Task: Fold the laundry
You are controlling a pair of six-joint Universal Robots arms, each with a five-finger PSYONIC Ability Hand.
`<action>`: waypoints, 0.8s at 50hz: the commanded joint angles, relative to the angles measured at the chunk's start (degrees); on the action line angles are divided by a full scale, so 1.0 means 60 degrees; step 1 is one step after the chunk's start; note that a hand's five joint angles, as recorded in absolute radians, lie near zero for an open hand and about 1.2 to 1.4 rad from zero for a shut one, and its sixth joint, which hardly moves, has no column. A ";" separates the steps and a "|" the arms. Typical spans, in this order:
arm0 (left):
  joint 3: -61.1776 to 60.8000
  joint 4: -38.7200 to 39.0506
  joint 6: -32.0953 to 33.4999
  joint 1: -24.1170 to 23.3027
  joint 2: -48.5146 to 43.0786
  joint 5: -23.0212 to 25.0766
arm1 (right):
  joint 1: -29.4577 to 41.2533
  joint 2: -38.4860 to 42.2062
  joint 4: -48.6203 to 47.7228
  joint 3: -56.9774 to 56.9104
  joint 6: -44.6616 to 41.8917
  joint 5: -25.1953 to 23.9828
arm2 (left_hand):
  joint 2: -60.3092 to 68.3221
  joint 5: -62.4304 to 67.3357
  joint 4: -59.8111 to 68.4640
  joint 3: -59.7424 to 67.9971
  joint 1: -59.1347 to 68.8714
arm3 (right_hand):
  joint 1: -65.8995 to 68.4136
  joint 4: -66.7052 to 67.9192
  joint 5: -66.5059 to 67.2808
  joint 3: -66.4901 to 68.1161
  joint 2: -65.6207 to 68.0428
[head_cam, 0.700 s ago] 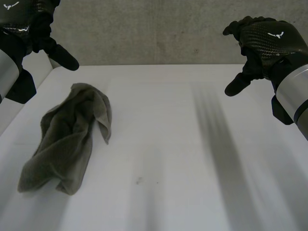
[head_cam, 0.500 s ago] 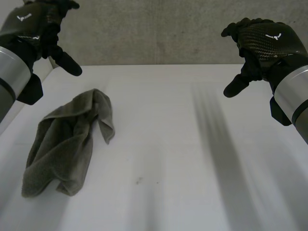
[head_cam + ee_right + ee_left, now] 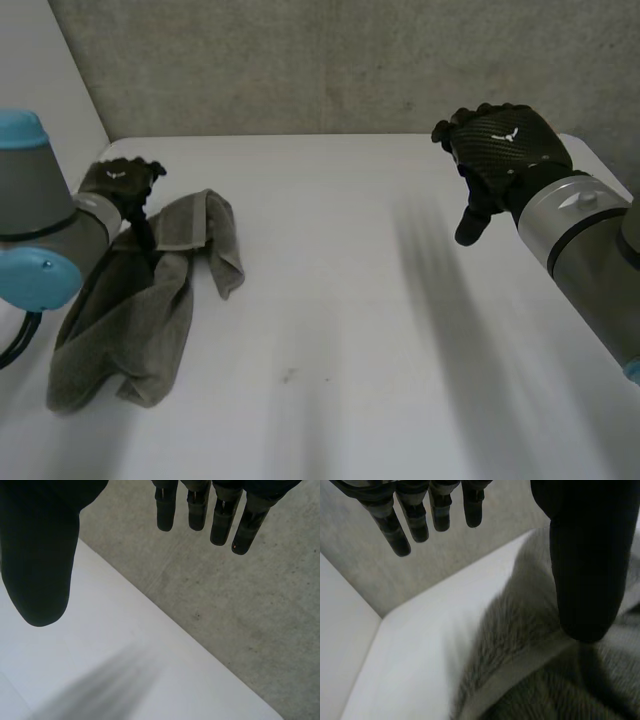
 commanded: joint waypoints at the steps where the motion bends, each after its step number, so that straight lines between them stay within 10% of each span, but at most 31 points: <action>1: 0.0017 0.0216 -0.0037 0.0111 -0.0702 -0.0009 | -0.0016 0.0365 -0.0022 -0.0065 -0.0001 0.0018 | 0.4468 0.4391 0.4505 0.4454 0.4556 | -0.0341 -0.0549 -0.0501 -0.0313 -0.0495; 3: -0.0086 0.0202 -0.0052 0.0096 -0.0688 0.0035 | -0.0060 0.0453 -0.0022 -0.0109 -0.0016 0.0004 | 1.0626 1.0549 1.0663 1.0612 1.0714 | -0.0341 -0.0549 -0.0501 -0.0313 -0.0495; 5: -0.0130 0.0231 -0.0110 0.0009 -0.0600 0.0006 | -0.0104 0.0454 -0.0022 -0.0167 -0.0030 0.0004 | 1.1459 1.1382 1.1496 1.1445 1.1548 | -0.0341 -0.0549 -0.0501 -0.0313 -0.0495; 17: -0.0071 0.1489 -0.0242 -0.4323 -0.0232 -0.0008 | -0.1555 0.0087 0.0007 -0.0812 -0.0001 -0.0040 | 1.1467 1.1390 1.1505 1.1453 1.1556 | -0.0341 -0.0549 -0.0501 -0.0313 -0.0495; 26: 0.0017 0.1872 -0.0184 -0.6012 -0.1083 -0.0008 | -0.1789 -0.0088 0.0022 -0.0871 0.0013 -0.0216 | 1.1467 1.1390 1.1505 1.1453 1.1556 | -0.0341 -0.0549 -0.0501 -0.0313 -0.0495; 28: 0.0017 0.1901 -0.0169 -0.6100 -0.1127 -0.0023 | -0.1789 -0.0088 0.0022 -0.0857 0.0014 -0.0245 | 0.8836 0.8759 0.8873 0.8822 0.8924 | -0.0341 -0.0549 -0.0501 -0.0313 -0.0495; 30: -0.0013 0.1857 -0.0154 -0.6129 -0.1054 -0.0052 | -0.1804 -0.0088 0.0022 -0.0856 0.0028 -0.0245 | 0.1744 0.1667 0.1781 0.1730 0.1832 | -0.0341 -0.0549 -0.0501 -0.0313 -0.0495; 40: -0.0669 0.1652 -0.0169 -0.5444 0.0759 -0.0169 | -0.1643 -0.0016 0.0110 -0.0739 0.0086 -0.0158 | 0.0061 -0.0016 0.0098 0.0047 0.0149 | -0.0341 -0.0549 -0.0501 -0.0313 -0.0495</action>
